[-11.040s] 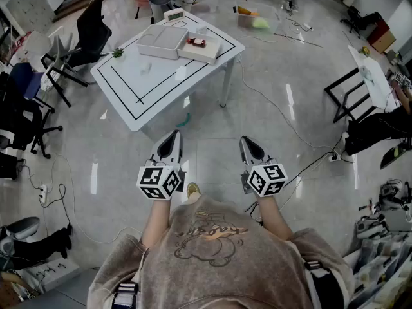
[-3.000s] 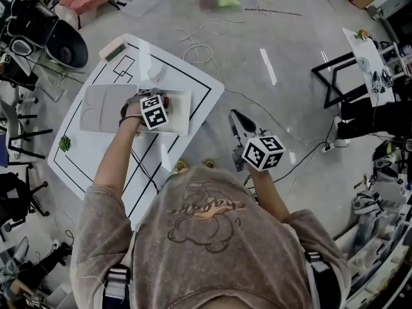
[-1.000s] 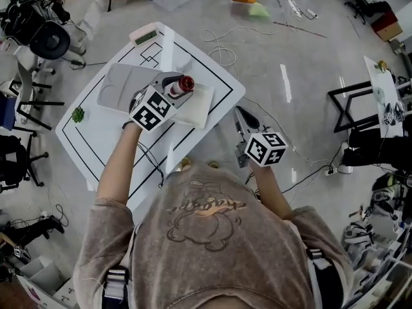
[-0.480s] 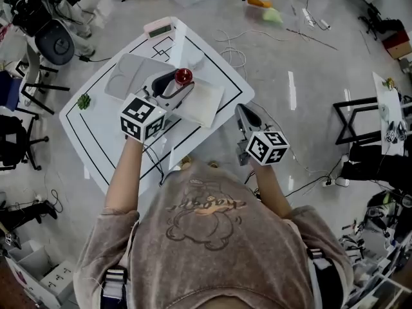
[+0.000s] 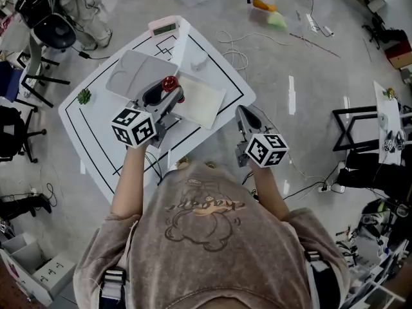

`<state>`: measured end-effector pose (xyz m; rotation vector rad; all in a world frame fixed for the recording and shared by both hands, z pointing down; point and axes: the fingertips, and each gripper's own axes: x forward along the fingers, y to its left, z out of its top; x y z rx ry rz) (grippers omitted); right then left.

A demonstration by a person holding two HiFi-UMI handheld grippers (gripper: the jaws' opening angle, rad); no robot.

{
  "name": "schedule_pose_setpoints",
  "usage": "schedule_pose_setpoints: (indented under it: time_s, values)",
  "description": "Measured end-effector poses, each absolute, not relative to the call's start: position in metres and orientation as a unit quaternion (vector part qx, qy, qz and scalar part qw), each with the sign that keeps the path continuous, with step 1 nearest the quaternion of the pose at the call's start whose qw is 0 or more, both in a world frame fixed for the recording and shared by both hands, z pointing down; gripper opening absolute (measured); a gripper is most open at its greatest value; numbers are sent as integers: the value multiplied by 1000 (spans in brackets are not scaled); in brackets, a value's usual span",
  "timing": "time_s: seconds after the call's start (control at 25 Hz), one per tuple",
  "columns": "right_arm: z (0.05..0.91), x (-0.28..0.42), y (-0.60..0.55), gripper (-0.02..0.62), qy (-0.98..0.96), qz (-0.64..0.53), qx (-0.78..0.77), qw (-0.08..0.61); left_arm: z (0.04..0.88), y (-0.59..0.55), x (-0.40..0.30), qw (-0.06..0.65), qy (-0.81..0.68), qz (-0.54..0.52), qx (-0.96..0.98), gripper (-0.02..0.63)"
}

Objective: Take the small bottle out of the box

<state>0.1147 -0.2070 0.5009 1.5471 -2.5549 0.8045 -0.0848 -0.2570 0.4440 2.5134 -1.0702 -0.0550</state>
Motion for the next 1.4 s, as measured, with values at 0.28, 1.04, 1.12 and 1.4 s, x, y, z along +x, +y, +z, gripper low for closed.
schedule_pose_setpoints:
  time_s: [0.28,1.04,1.12,1.4]
  values:
    - [503,112,-208,-5,-825,262,499,26,472,-260,-105,246,-428,-29,869,212]
    - [508,110,-208,-5,-825,264,498,27,511,-257,-104,291,-448,-19,845,213]
    - [508,110,-208,-5,-825,265,498,27,510,-257,-103,292,-446,-19,846,213]
    - [509,107,-207,-5,-828,264,494,26,511,-255,-102,293,-445,-22,846,213]
